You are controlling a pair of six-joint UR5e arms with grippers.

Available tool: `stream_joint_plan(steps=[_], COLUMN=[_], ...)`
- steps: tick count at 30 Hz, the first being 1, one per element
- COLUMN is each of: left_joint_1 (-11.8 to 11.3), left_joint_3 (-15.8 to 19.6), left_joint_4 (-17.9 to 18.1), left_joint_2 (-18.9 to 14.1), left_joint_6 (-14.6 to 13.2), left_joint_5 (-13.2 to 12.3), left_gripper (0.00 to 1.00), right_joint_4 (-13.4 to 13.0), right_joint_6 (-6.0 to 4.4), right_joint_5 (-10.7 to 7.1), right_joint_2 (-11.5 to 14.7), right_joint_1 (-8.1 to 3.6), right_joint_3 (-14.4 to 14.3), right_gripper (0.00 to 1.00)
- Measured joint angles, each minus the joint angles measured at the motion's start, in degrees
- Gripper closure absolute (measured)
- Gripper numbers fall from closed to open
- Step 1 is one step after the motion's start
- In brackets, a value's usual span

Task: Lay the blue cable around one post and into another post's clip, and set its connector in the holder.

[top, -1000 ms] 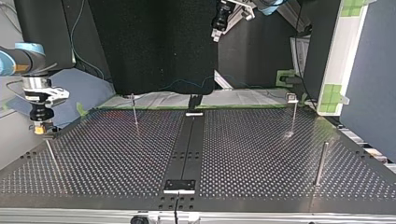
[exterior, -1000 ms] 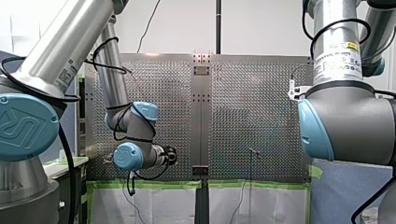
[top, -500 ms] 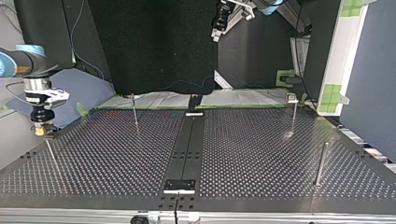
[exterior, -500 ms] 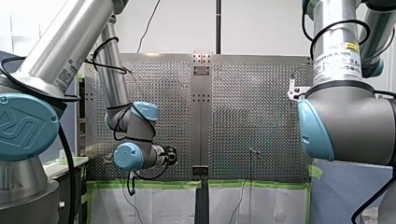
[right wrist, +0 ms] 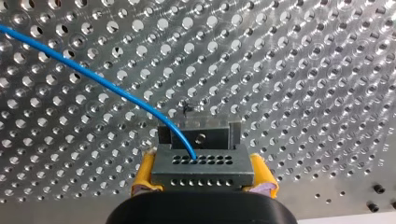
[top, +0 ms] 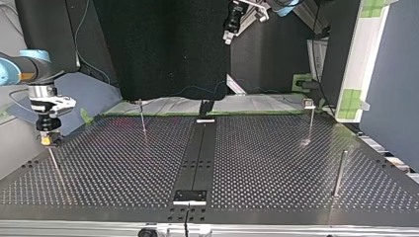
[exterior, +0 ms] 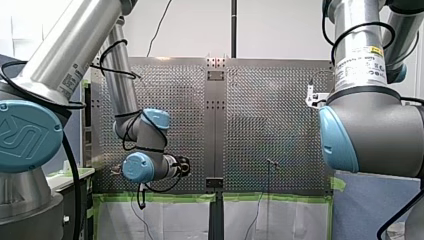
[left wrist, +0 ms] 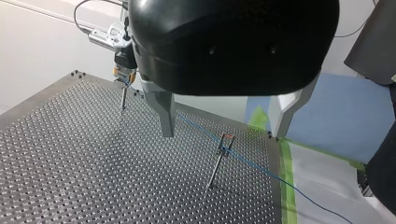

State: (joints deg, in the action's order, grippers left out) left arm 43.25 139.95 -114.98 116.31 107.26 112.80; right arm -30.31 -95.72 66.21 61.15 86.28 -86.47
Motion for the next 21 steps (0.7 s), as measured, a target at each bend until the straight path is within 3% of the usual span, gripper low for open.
stream_joint_plan(steps=[13,21], left_joint_1=[0.01,0.01], left_joint_3=[-0.09,-0.27], left_joint_4=[-0.02,0.00], left_joint_2=[0.00,-0.01], left_joint_6=[0.05,0.09], left_joint_5=[0.00,0.00], left_gripper=[0.01,0.01], right_joint_4=[3.38,3.92], right_joint_6=[0.99,0.95], right_joint_5=[1.33,1.47], right_joint_2=[-0.01,-0.01], right_joint_1=[0.98,1.08], right_joint_3=[0.57,1.36], right_gripper=[0.98,0.98])
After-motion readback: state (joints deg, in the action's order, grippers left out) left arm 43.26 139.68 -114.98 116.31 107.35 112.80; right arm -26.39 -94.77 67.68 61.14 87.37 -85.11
